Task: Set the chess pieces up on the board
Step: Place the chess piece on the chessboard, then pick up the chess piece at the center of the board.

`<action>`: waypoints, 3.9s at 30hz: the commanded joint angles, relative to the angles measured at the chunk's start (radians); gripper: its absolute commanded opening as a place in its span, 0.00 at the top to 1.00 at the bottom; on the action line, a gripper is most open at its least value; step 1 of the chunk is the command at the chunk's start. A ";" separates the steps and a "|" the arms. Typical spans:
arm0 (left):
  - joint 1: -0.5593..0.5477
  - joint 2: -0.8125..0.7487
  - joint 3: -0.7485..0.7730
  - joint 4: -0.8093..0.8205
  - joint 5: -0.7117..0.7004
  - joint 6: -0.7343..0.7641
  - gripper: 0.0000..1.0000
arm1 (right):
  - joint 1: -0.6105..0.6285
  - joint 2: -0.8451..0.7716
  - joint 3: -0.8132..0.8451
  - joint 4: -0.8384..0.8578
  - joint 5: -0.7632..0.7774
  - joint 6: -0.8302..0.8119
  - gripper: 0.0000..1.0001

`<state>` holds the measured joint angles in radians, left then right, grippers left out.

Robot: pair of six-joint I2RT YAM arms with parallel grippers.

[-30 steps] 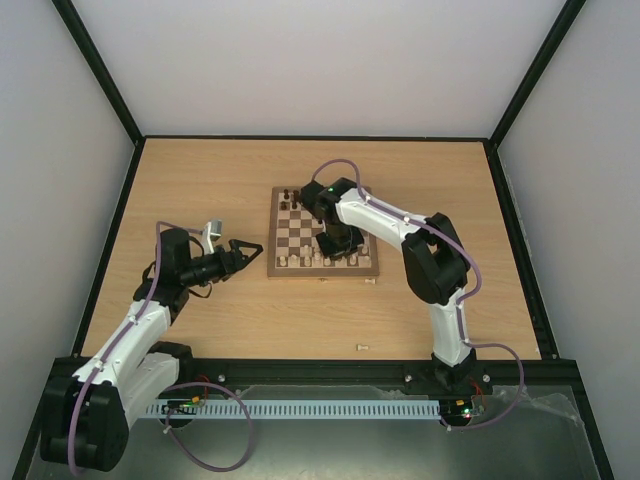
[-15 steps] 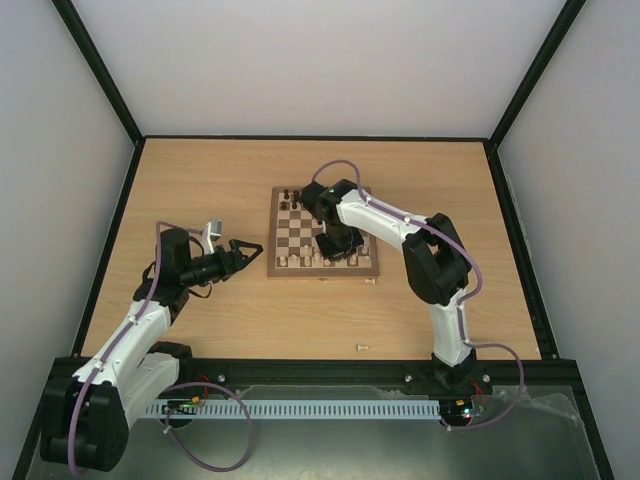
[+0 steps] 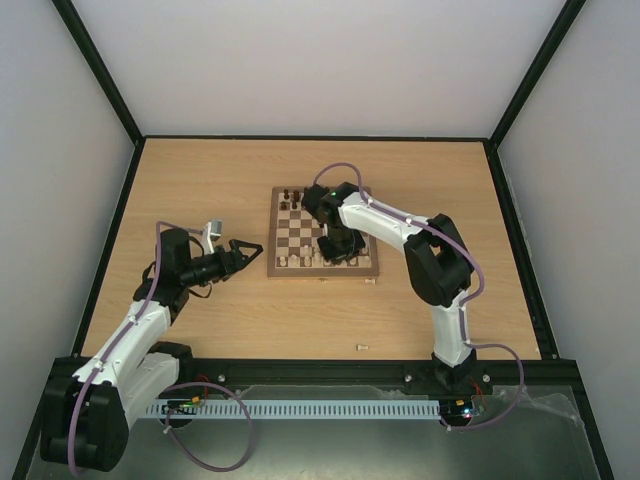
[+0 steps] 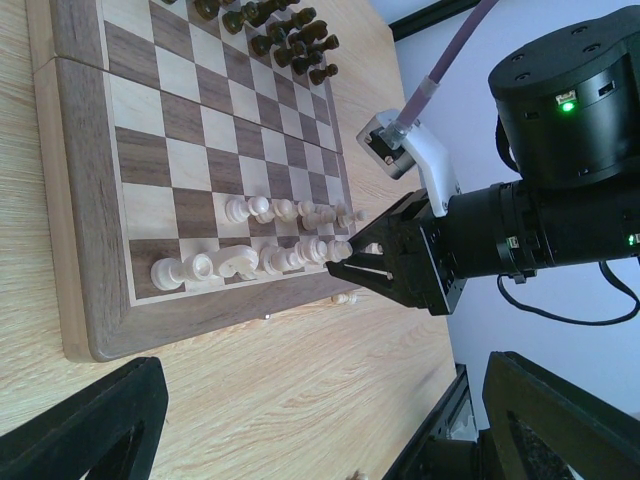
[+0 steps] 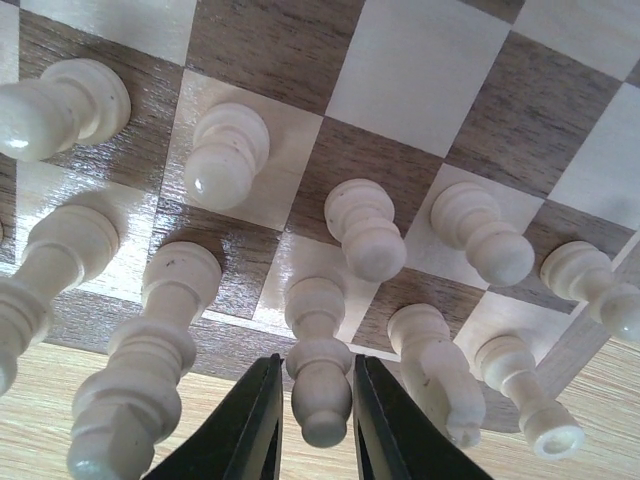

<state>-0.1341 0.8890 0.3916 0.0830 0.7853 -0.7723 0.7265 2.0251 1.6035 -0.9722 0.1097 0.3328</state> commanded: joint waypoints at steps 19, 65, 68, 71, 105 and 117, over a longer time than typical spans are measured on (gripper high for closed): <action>0.007 -0.027 0.036 -0.091 -0.003 0.059 0.09 | -0.003 -0.342 -0.084 0.032 0.031 0.068 0.58; -1.427 0.915 0.111 0.781 -0.958 0.735 0.17 | -0.004 -1.462 -0.689 0.377 -0.250 0.202 0.23; -1.434 0.914 0.091 0.800 -0.934 0.759 0.18 | -0.003 -1.478 -0.710 0.372 -0.248 0.202 0.23; -1.427 0.882 0.053 0.823 -0.897 0.773 0.18 | -0.003 -1.493 -0.731 0.378 -0.238 0.205 0.23; -1.164 0.924 0.092 0.856 -0.485 0.866 0.26 | -0.004 -1.465 -0.791 0.462 -0.221 0.164 0.23; -1.156 0.986 0.134 0.872 -0.522 0.846 0.32 | -0.003 -1.468 -0.790 0.460 -0.229 0.158 0.23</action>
<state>-1.2957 1.8572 0.5083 0.9089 0.2634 0.0761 0.7265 0.5587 0.8215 -0.5320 -0.1108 0.5049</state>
